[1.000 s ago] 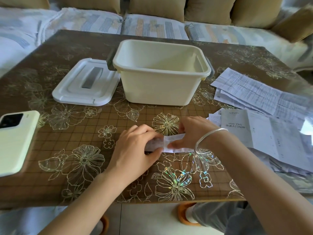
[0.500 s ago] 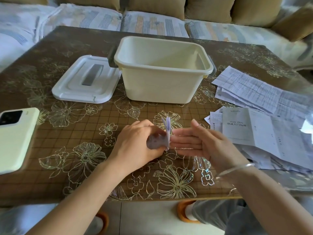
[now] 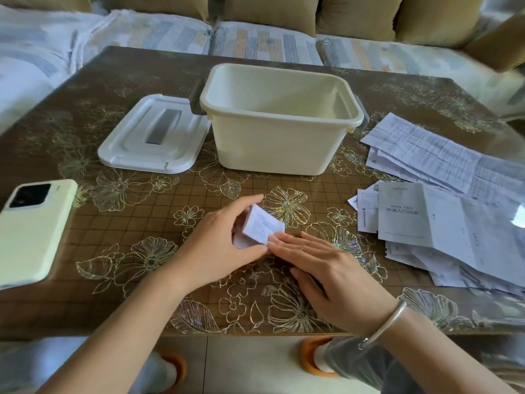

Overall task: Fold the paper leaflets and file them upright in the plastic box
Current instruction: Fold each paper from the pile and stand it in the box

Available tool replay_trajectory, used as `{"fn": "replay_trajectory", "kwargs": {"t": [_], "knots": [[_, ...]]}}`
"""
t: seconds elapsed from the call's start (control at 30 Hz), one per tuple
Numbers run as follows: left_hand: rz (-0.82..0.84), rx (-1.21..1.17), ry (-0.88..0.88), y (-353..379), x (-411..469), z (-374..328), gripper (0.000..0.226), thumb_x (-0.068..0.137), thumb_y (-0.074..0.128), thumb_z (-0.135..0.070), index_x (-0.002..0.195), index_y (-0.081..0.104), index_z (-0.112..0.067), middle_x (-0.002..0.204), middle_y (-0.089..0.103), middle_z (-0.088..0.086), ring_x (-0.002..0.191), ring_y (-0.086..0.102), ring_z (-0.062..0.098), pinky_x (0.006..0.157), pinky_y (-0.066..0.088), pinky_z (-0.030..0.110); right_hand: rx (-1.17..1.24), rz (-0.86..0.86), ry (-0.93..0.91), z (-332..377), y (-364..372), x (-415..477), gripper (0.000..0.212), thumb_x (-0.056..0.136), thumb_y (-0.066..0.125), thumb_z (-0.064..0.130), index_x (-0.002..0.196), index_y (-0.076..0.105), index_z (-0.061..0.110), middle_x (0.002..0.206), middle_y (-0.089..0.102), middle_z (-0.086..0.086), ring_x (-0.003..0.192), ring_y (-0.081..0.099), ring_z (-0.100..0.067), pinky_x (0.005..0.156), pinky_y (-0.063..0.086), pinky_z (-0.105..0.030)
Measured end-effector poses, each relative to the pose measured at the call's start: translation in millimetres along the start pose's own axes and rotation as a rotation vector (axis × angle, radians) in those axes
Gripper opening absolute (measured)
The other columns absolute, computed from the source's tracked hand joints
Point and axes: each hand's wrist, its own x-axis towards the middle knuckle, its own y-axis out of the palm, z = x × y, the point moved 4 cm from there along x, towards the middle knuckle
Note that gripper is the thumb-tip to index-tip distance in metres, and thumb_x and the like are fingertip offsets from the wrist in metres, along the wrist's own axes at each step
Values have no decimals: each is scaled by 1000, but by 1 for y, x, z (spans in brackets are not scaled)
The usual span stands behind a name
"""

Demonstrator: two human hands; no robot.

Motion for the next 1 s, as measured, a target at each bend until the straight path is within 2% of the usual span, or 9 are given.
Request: {"fn": "replay_trajectory", "kwargs": {"t": [0.13,0.27,0.37,0.43,0.57,0.7,0.83,0.93,1.0], "knots": [[-68,-197,-17,-16,0,8,33,85,70,-27,117,65,-32,110,66,-15,103,62,2,90,53,27,28,15,2,-3,-1,3,49,87,52,5,133,55,21,140,49,13,134,37,2,110,36,-35],[-149,-187,-47,-23,2,9,11,83,73,-18,91,74,-25,90,72,-11,85,67,7,78,57,28,84,-34,41,-6,-3,2,46,87,56,5,129,59,24,133,55,16,128,43,4,109,39,-32],[-164,-75,-1,-19,2,7,18,77,79,-12,91,74,-22,85,69,-11,78,67,7,72,58,25,170,-169,148,-9,-12,11,34,89,60,6,118,66,24,112,67,13,104,61,1,89,51,-24],[-196,29,41,-18,1,4,24,74,82,-15,95,73,-22,84,68,-14,77,66,4,70,57,20,140,-267,236,-12,-18,23,27,89,61,11,113,67,23,99,66,12,84,61,-1,74,53,-20],[-269,182,84,-21,-9,0,36,74,81,-21,107,68,-24,89,68,-19,83,64,-5,77,50,9,31,-133,383,-21,-8,50,31,85,64,37,114,66,27,99,59,14,72,49,3,70,47,-19],[-242,209,92,-19,-22,4,54,73,82,-20,123,61,-22,108,67,-19,96,62,-10,84,43,1,59,-30,417,-25,-2,59,25,78,73,38,102,69,32,92,56,16,71,48,1,68,47,-23],[-254,241,88,-17,-28,4,60,73,81,-21,128,58,-22,114,66,-19,101,61,-9,92,41,12,221,-78,454,-30,-4,55,12,78,75,30,87,68,32,82,63,16,71,56,-6,61,46,-16],[-260,246,64,-15,-27,5,62,76,80,-22,132,54,-24,114,65,-23,102,58,-11,100,38,24,356,-141,477,-34,-6,51,11,78,76,25,80,68,32,72,63,19,64,55,-2,57,43,-12],[-255,184,55,-13,-25,7,60,77,78,-22,132,54,-25,111,65,-25,104,56,-11,104,35,22,390,-131,462,-34,-6,50,12,79,75,22,80,67,30,72,63,19,59,54,1,54,41,-11]]}}
